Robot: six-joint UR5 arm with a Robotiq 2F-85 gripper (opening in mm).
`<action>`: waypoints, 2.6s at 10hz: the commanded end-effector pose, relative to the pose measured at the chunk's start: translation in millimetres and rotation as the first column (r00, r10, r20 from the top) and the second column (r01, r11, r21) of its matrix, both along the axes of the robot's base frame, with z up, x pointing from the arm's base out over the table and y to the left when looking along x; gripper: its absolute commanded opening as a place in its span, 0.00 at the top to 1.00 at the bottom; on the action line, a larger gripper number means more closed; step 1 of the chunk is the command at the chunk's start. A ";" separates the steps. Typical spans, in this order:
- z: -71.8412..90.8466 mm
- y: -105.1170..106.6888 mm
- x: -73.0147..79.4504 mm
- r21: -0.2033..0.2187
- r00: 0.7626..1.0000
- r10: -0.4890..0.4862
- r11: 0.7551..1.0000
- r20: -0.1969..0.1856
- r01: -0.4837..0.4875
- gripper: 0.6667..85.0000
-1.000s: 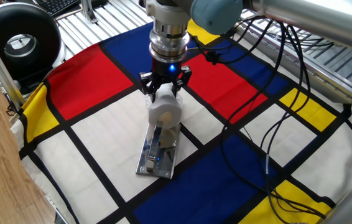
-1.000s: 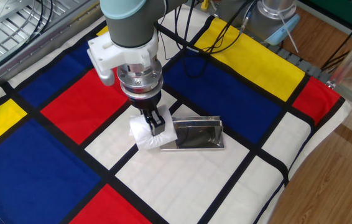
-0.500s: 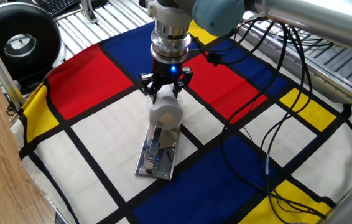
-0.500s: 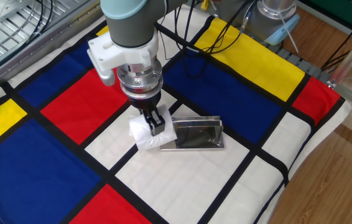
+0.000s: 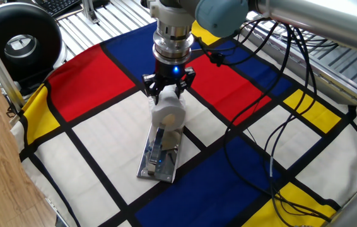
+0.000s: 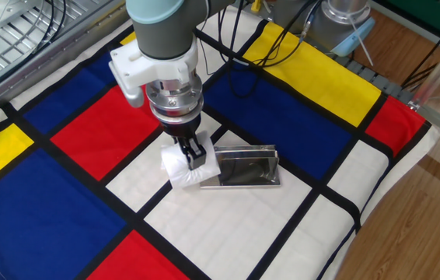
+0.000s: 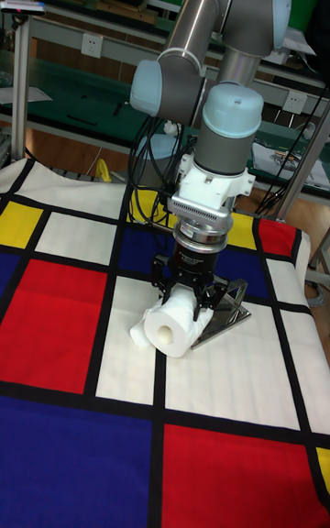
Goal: Put the toilet paper on its holder
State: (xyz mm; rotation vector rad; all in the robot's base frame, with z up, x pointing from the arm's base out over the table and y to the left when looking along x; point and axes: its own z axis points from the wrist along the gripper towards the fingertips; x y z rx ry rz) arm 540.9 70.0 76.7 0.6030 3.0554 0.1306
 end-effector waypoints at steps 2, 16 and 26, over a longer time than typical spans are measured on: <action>1.5 1.3 2.3 0.010 1.000 -0.021 1.000 0.006 0.021 0.99; 1.0 -5.4 1.7 -0.019 0.999 0.051 0.999 0.008 -0.051 0.99; 1.2 -0.6 -0.5 -0.005 0.988 0.155 0.988 0.009 -0.155 0.99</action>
